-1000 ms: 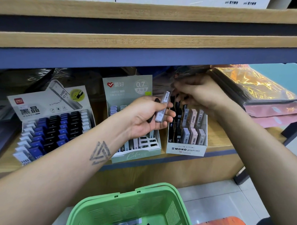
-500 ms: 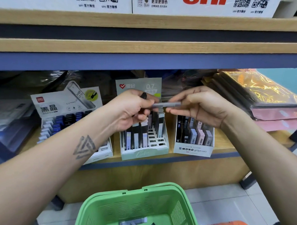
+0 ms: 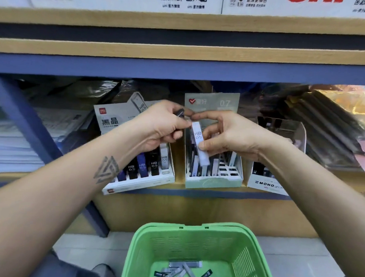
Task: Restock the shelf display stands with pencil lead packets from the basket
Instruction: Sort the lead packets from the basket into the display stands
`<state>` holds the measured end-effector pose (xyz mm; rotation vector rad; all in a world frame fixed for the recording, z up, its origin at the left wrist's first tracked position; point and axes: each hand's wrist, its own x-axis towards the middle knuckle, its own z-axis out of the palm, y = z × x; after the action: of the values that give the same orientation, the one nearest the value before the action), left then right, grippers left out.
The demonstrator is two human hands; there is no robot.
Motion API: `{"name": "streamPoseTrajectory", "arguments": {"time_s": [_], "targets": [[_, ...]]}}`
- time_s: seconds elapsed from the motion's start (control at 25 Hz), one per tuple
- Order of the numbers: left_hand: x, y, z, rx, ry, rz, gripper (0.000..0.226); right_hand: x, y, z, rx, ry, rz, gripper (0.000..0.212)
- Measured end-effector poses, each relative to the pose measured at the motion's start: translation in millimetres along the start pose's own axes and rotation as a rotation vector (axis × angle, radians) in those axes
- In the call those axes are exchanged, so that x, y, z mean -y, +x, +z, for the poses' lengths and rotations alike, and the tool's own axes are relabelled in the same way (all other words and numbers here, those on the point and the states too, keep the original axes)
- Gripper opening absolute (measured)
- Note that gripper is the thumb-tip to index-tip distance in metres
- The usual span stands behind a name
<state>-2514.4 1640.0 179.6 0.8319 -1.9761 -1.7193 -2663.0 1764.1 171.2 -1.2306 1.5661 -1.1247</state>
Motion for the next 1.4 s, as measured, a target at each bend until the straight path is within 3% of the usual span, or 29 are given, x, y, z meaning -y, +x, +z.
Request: {"name": "streamPoseTrajectory", "arguments": {"time_s": [0.16,0.24,0.36,0.44,0.68,0.92,1.16,1.28,1.4], "targets": [[11,-11,-40,-0.122,0.206,-0.033,0.018,0,24,43,-0.168,-0.259,-0.157,0.032],[15,-19,-54,-0.15,0.437,0.003,0.015,-3,34,58,-0.263,-0.447,-0.249,0.018],[20,-28,-66,-0.112,0.871,0.119,0.011,-11,41,75,-0.307,-0.652,-0.32,0.016],[27,-31,-73,-0.063,1.004,0.114,0.014,-20,44,84,-0.315,-0.701,-0.345,0.017],[45,-30,-84,-0.002,1.088,0.128,0.024,-32,52,94,-0.345,-0.714,-0.382,0.023],[48,-26,-86,0.012,1.123,0.15,0.024,-34,54,92,-0.257,-0.674,-0.33,0.017],[41,-29,-83,0.001,1.099,0.128,0.023,-45,58,95,-0.326,-0.914,-0.507,0.007],[32,-32,-75,-0.043,0.971,0.169,0.035,-26,51,90,-0.313,-0.732,-0.398,0.022],[27,-31,-57,-0.044,0.875,0.231,0.056,5,34,73,-0.202,-0.077,-0.235,0.03]]}}
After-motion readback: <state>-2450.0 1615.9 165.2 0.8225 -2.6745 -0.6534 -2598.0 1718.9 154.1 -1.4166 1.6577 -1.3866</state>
